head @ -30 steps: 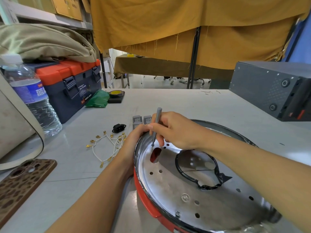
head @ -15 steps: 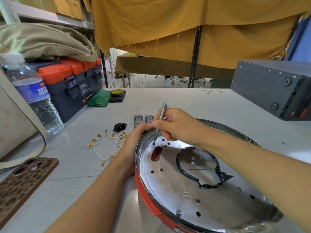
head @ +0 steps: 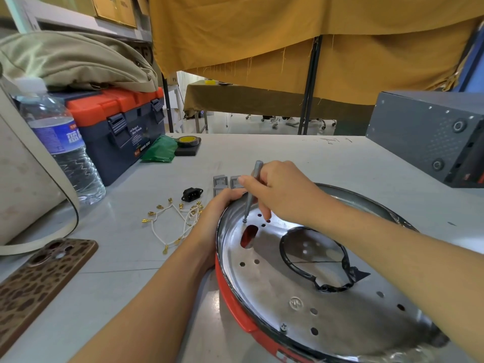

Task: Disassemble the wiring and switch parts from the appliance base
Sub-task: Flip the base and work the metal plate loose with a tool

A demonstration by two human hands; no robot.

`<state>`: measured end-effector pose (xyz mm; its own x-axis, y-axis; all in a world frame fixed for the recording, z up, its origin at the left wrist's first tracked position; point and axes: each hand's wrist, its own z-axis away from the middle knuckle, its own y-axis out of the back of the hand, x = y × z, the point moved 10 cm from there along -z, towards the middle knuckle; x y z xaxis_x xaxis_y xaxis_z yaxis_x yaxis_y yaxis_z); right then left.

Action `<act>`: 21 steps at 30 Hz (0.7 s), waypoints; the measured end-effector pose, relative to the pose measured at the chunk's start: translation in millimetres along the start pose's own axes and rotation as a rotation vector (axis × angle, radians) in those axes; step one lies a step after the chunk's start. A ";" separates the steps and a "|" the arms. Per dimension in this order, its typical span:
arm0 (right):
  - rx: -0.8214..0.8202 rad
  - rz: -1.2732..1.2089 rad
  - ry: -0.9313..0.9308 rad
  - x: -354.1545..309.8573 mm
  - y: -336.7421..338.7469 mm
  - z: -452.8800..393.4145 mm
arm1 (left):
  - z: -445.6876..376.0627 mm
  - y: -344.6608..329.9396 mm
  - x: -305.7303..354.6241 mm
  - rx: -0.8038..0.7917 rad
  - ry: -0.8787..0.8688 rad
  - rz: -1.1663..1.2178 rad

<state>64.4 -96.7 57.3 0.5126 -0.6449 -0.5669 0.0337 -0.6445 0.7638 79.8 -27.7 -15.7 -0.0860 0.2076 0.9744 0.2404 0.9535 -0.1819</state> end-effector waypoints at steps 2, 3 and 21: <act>-0.060 -0.063 -0.011 -0.7 -5.8 -0.5 | 5.4 0.6 3.5 0.003 -0.060 -0.020; -0.081 -0.083 -0.018 -0.2 -7.2 -0.7 | 7.0 0.3 4.1 -0.005 -0.068 -0.022; -0.384 -0.150 0.004 3.7 -9.9 7.6 | 5.9 3.0 -0.7 0.021 0.093 -0.189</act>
<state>59.4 -95.8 45.2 0.4809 -0.5535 -0.6800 0.4260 -0.5304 0.7330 74.9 -23.7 -17.7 -0.0379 0.0049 0.9993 0.2084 0.9780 0.0031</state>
